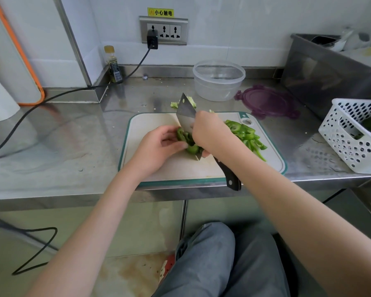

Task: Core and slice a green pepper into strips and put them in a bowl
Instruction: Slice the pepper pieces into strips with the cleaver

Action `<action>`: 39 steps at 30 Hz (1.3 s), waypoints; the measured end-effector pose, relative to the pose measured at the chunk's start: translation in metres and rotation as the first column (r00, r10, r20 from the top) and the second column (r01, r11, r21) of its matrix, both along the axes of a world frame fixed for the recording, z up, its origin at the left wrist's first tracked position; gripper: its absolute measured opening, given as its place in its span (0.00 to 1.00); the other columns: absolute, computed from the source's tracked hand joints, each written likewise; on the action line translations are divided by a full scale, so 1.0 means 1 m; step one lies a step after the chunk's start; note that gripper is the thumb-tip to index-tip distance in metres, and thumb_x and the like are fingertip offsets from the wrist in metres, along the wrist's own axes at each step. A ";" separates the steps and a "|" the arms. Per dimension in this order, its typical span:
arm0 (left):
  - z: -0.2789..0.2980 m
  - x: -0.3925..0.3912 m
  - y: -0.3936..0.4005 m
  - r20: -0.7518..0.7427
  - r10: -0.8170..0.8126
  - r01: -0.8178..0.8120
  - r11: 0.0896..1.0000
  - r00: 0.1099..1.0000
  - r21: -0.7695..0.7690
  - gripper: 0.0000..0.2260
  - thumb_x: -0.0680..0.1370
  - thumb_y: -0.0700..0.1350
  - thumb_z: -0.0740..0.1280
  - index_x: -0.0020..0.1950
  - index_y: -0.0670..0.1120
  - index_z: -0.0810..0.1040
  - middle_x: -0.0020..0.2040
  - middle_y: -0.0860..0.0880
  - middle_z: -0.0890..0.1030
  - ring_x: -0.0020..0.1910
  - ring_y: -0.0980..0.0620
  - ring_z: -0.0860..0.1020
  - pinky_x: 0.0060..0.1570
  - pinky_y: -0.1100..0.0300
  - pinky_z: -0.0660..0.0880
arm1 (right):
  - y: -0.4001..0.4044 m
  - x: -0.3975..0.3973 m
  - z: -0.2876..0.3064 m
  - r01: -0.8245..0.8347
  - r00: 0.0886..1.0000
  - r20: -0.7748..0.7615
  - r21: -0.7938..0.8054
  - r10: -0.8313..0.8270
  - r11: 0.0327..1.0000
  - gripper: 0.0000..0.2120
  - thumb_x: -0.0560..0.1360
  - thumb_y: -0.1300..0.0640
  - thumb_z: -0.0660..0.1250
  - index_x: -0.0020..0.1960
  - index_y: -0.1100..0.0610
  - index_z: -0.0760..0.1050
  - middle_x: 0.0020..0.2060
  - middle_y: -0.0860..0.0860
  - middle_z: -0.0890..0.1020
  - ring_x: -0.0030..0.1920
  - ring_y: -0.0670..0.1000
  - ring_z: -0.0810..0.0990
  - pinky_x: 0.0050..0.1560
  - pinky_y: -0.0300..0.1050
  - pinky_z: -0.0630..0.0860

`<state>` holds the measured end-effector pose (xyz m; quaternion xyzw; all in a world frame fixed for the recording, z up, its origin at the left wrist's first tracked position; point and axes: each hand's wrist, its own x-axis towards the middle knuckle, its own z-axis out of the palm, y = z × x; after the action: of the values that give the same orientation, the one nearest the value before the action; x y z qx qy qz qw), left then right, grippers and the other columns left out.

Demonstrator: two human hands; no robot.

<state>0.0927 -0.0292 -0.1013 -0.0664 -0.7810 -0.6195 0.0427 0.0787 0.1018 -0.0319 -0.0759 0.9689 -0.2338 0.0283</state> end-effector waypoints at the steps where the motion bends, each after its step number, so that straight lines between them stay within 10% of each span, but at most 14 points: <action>1: 0.000 -0.001 -0.001 -0.011 0.013 -0.013 1.000 1.000 -0.007 0.17 0.74 0.35 0.69 0.62 0.39 0.75 0.51 0.51 0.80 0.49 0.59 0.79 0.53 0.69 0.74 | 0.000 -0.001 0.000 0.021 1.000 0.019 0.033 -0.022 0.999 0.08 0.78 0.64 0.58 0.41 0.56 0.67 0.52 0.61 0.79 0.52 0.60 0.80 0.43 0.48 0.75; 4: -0.003 -0.002 -0.002 -0.018 -0.032 0.030 0.995 0.999 -0.094 0.15 0.78 0.36 0.64 0.64 0.43 0.73 0.53 0.52 0.79 0.53 0.58 0.77 0.57 0.66 0.72 | 0.000 -0.001 -0.001 0.045 0.998 0.032 0.105 -0.049 0.993 0.06 0.77 0.65 0.60 0.54 0.59 0.70 0.54 0.60 0.78 0.54 0.59 0.78 0.42 0.46 0.70; 9: 0.002 0.001 0.004 -0.014 0.079 -0.079 0.995 0.997 0.054 0.10 0.80 0.38 0.60 0.61 0.44 0.72 0.54 0.47 0.76 0.51 0.51 0.78 0.53 0.59 0.77 | 0.006 -0.003 -0.001 0.025 1.000 -0.009 0.024 -0.025 0.999 0.16 0.79 0.63 0.56 0.33 0.54 0.60 0.51 0.62 0.79 0.43 0.58 0.77 0.44 0.51 0.78; 13: 0.002 0.006 0.011 -0.106 0.108 -0.148 0.839 0.988 -0.524 0.15 0.78 0.55 0.61 0.53 0.44 0.69 0.43 0.48 0.74 0.49 0.48 0.68 0.46 0.54 0.66 | 0.003 -0.002 -0.001 0.033 0.999 -0.024 -0.009 -0.033 0.999 0.18 0.79 0.62 0.55 0.32 0.53 0.57 0.50 0.62 0.79 0.49 0.61 0.81 0.47 0.53 0.79; 16: 0.000 0.005 0.015 -0.160 0.051 -0.145 0.741 0.986 -0.656 0.13 0.79 0.50 0.59 0.56 0.42 0.68 0.44 0.43 0.76 0.49 0.43 0.71 0.48 0.49 0.68 | 0.006 -0.003 -0.004 0.047 0.998 -0.041 -0.015 -0.048 0.999 0.16 0.79 0.62 0.56 0.33 0.54 0.60 0.51 0.61 0.79 0.49 0.61 0.80 0.43 0.50 0.78; 20: 0.002 0.003 0.012 -0.166 0.045 -0.140 0.769 0.985 -0.624 0.10 0.80 0.44 0.57 0.59 0.44 0.66 0.47 0.43 0.78 0.47 0.42 0.76 0.49 0.47 0.72 | 0.008 -0.002 -0.004 0.104 0.989 0.097 0.089 -0.113 0.991 0.05 0.77 0.67 0.60 0.45 0.59 0.66 0.43 0.58 0.77 0.39 0.56 0.76 0.26 0.43 0.68; 27: 0.005 0.004 0.007 -0.041 0.043 -0.051 0.974 0.998 -0.223 0.09 0.80 0.37 0.55 0.59 0.47 0.66 0.47 0.55 0.73 0.46 0.59 0.73 0.47 0.68 0.71 | 0.005 -0.011 0.001 0.047 0.999 0.012 -0.032 -0.046 0.998 0.17 0.79 0.61 0.55 0.32 0.54 0.60 0.50 0.61 0.79 0.49 0.60 0.81 0.34 0.44 0.73; 31: 0.004 0.001 0.005 -0.072 0.199 -0.198 0.980 0.977 0.019 0.10 0.79 0.33 0.56 0.58 0.43 0.68 0.45 0.54 0.73 0.41 0.62 0.72 0.43 0.72 0.70 | 0.002 -0.014 0.003 0.038 0.999 0.022 -0.020 -0.038 0.999 0.11 0.79 0.62 0.55 0.52 0.64 0.74 0.51 0.62 0.79 0.51 0.61 0.80 0.41 0.48 0.76; 39: -0.001 0.002 0.005 -0.064 0.058 -0.070 0.976 0.996 -0.204 0.09 0.81 0.46 0.60 0.58 0.48 0.63 0.37 0.49 0.74 0.36 0.53 0.72 0.38 0.60 0.67 | 0.040 -0.012 0.009 0.136 0.990 0.027 0.033 -0.137 0.990 0.12 0.81 0.60 0.58 0.62 0.62 0.69 0.48 0.58 0.76 0.40 0.58 0.82 0.28 0.44 0.75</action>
<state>0.0943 -0.0237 -0.1024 -0.0628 -0.8411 -0.5315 0.0779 0.0667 0.1419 -0.0228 -0.0056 0.9748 -0.2211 0.0277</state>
